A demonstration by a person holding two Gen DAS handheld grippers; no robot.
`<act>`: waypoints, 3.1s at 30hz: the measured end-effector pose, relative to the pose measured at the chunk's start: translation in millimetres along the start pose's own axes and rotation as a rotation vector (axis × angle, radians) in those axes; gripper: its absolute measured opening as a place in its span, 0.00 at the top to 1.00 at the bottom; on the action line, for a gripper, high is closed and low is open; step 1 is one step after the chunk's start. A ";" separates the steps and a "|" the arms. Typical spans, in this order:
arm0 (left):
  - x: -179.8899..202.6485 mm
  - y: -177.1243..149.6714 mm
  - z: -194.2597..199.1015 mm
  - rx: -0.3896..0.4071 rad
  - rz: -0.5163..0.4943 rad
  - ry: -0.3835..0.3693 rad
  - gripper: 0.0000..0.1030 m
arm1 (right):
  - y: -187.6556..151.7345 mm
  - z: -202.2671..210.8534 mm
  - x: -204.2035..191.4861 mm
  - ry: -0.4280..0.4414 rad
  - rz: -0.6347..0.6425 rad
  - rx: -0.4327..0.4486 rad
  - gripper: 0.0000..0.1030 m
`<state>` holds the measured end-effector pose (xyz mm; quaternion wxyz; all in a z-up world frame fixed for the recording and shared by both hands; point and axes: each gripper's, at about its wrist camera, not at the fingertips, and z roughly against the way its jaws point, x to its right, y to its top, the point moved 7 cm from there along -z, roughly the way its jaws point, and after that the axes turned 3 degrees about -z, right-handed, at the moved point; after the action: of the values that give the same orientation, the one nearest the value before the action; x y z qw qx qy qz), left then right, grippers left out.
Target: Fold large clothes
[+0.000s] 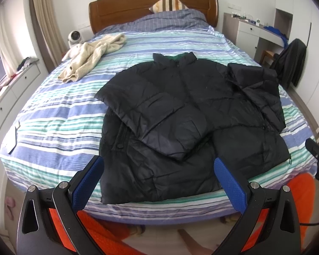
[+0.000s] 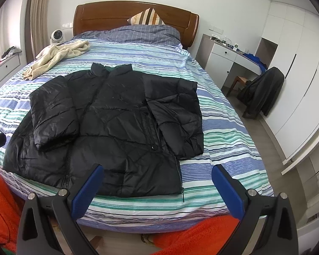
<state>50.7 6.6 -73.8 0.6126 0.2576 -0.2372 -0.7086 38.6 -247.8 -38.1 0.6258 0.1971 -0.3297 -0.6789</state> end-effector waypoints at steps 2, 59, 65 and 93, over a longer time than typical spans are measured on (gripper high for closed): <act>-0.9 -0.8 0.1 0.000 0.002 0.002 0.00 | 2.8 4.0 2.6 0.030 -0.014 0.032 0.00; 17.8 -7.3 -28.0 -0.076 -0.055 -0.021 0.00 | -44.9 -263.7 360.1 0.036 -0.815 -0.260 0.58; 3.9 -1.3 -30.4 -0.014 -0.167 0.048 0.00 | -43.8 -235.8 360.9 -0.128 -0.828 -0.198 0.50; -202.8 94.2 -58.0 0.056 0.029 0.153 0.78 | -3.0 -67.6 52.9 0.343 -0.257 0.067 0.49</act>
<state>182.7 193.4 -41.1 0.6319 0.3243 -0.2131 -0.6710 75.0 -313.2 -80.2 0.5740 0.3709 -0.2130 -0.6982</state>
